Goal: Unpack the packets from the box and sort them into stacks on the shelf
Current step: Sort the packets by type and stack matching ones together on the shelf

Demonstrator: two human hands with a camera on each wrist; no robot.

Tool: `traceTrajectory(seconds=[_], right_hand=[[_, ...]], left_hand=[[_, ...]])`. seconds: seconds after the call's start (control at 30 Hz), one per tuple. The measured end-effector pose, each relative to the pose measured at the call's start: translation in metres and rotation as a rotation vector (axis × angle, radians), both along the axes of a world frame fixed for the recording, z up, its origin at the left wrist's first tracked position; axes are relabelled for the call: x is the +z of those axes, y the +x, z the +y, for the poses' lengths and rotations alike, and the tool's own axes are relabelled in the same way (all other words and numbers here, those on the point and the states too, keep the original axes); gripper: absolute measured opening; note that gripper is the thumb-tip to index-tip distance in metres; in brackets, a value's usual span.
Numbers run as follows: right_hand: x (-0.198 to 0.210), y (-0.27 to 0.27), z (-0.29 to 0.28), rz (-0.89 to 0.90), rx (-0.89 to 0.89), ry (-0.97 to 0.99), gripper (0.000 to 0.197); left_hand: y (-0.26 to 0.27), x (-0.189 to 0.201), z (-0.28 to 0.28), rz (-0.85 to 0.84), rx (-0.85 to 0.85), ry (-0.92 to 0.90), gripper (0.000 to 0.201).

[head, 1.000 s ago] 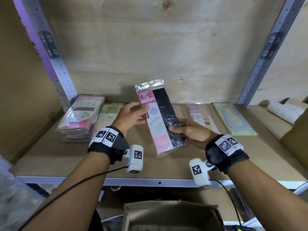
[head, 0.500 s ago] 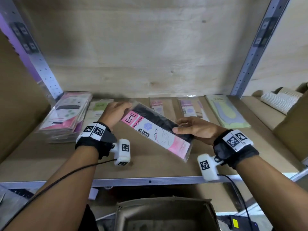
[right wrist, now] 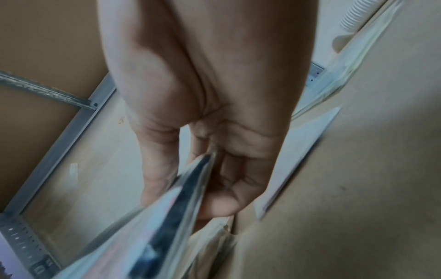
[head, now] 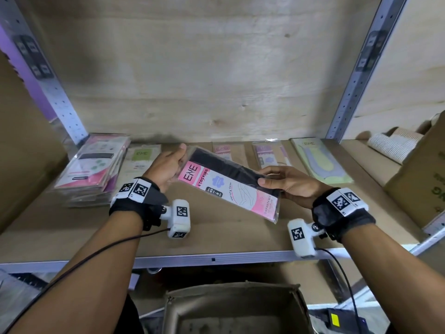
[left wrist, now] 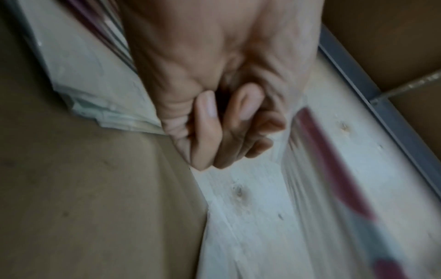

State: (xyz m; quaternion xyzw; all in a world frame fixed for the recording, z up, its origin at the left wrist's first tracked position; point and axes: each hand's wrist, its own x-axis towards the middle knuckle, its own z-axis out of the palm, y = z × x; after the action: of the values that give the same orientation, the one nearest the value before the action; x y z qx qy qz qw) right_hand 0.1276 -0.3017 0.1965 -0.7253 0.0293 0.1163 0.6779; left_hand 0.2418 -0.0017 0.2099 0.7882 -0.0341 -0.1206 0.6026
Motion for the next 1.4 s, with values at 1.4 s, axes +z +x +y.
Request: traceTrajectory(seconds=[1.4], right_hand=[[0.016,0.065,0.124,0.027,-0.239,-0.455,0.018]], left_hand=[[-0.01,-0.004,0.018,-0.022,0.013,0.297,0.036]])
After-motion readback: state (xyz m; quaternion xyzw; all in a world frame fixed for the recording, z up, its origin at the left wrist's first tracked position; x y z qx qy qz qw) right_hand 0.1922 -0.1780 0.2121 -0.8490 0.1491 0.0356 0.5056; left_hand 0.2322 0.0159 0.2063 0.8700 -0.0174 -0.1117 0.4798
